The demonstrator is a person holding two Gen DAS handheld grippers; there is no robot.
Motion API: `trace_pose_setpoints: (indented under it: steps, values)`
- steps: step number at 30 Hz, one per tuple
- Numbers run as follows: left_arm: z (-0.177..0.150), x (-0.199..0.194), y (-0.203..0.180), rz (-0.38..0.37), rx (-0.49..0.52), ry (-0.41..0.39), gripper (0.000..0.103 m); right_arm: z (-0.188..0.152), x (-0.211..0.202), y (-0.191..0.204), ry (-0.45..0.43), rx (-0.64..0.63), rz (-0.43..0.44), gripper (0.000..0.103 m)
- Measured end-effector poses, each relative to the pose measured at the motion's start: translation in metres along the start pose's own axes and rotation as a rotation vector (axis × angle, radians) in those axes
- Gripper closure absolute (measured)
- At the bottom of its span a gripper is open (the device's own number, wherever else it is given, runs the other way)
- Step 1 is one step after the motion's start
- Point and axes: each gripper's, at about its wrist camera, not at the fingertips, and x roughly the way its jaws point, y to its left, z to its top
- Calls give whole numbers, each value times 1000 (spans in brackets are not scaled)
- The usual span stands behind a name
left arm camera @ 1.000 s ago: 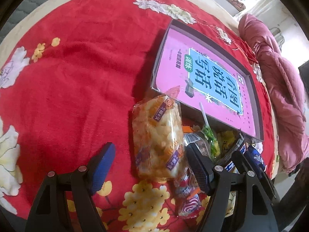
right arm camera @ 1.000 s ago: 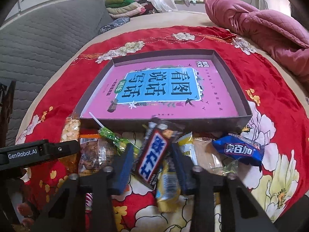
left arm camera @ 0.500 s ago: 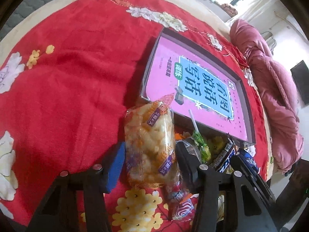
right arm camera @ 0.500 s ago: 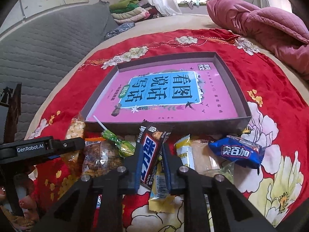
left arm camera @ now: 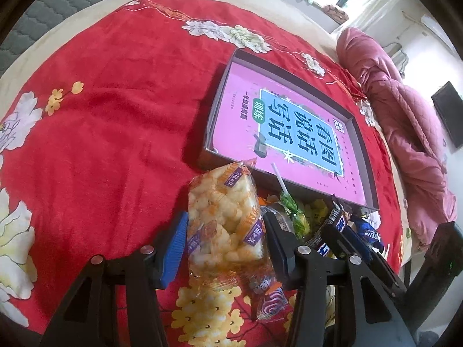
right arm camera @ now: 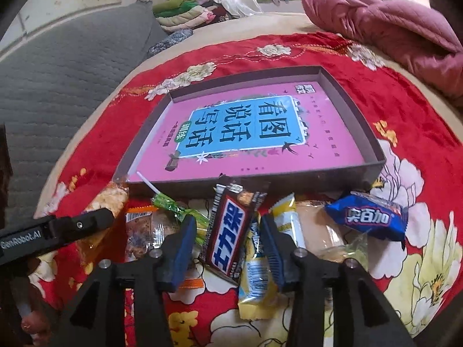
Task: Organize snacks
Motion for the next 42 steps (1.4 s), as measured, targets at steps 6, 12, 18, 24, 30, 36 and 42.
trace_pose_setpoints:
  steps: [6, 12, 18, 24, 30, 36, 42]
  values:
    - [-1, 9, 0, 10, 5, 17, 50, 0, 13, 12, -3, -77, -108, 59]
    - [-1, 8, 2, 12, 7, 5, 50, 2, 4, 4, -40, -78, -36, 70]
    - [1, -9, -2, 3, 28, -40, 50, 6, -13, -11, -49, -7, 46, 72]
    - [5, -26, -12, 15, 71, -92, 50, 10, -26, -18, -80, 21, 84, 72]
    - [12, -32, -22, 32, 116, -120, 50, 23, -41, -19, -145, 13, 103, 74]
    - [23, -28, -27, 50, 140, -123, 50, 47, -41, -33, -190, 40, 105, 74]
    - [44, -20, -36, 67, 171, -137, 50, 64, -33, -51, -204, 77, 82, 74]
